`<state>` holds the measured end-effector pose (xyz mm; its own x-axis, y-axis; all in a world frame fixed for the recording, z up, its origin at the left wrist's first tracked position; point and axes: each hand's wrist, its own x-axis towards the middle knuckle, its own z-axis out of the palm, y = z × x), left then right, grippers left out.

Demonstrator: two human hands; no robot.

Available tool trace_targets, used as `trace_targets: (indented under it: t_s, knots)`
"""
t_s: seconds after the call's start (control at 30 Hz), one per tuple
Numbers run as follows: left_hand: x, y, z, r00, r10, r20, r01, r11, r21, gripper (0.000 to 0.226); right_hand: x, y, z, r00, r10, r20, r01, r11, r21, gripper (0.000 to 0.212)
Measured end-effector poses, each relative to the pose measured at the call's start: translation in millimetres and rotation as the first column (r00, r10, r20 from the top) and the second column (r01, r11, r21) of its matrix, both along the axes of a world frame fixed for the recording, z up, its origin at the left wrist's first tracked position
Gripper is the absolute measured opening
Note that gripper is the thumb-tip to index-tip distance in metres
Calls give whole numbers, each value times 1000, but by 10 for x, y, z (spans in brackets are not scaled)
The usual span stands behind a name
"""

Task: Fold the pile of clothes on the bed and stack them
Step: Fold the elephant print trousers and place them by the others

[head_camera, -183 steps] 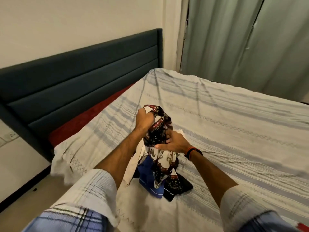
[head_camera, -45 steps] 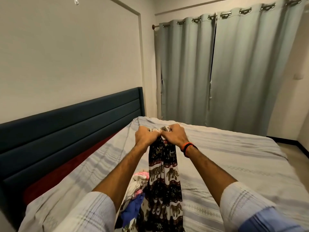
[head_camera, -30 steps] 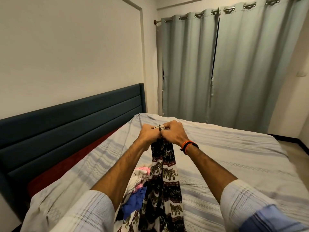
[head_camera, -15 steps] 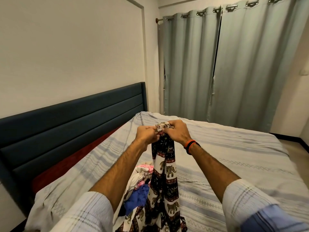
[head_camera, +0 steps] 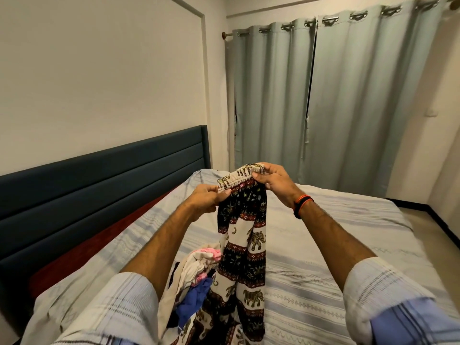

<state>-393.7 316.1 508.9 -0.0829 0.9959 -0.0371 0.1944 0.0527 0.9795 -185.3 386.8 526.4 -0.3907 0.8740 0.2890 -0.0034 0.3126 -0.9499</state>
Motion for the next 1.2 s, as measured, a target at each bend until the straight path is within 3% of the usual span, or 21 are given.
trace_targets:
  t_s: [0.1,0.27,0.4,0.5,0.57,0.67,0.73,0.8,0.97,1.03,1.13,1.2]
  knots:
    - [53,47,88,991,52,-124,-46,998,46,12,116,1,67,998,-24,52,22,999,34,15]
    - [87,209,274,948,185,-257,-142,974,177,13,190,107,182,940,-186,285,141,975,172,19]
    - [118,318,449,807,339,-483,-224,933,281,23,166,109,329,771,-399,497,220,898,380,26]
    - [145,311,553,697,414,-585,-238,904,356,28,162,95,436,665,-522,535,281,838,468,27]
    - [151,285,608,671,441,-596,-244,891,384,33,154,126,494,711,-489,505,311,863,399,26]
    - [185,243,685,688,451,-569,-250,883,398,34,131,157,540,912,-274,304,287,958,4,35]
    - [190,230,688,788,395,-473,-249,906,342,27,118,132,531,970,-184,160,212,960,-182,32]
    - [192,186,659,892,305,-332,-226,940,256,20,114,93,512,983,-154,100,174,954,-243,24]
    - [148,155,737,890,325,-319,-200,909,367,20,145,81,646,987,-156,35,160,960,-228,19]
    - [176,148,849,895,344,-283,-199,877,437,16,126,111,791,972,-233,-27,227,963,-145,10]
    - [247,134,998,886,383,-261,-204,829,521,20,89,149,939,935,-342,-91,343,939,-3,16]
    - [255,138,1020,893,368,-260,-198,839,507,20,90,146,932,942,-332,-60,332,943,-8,14]
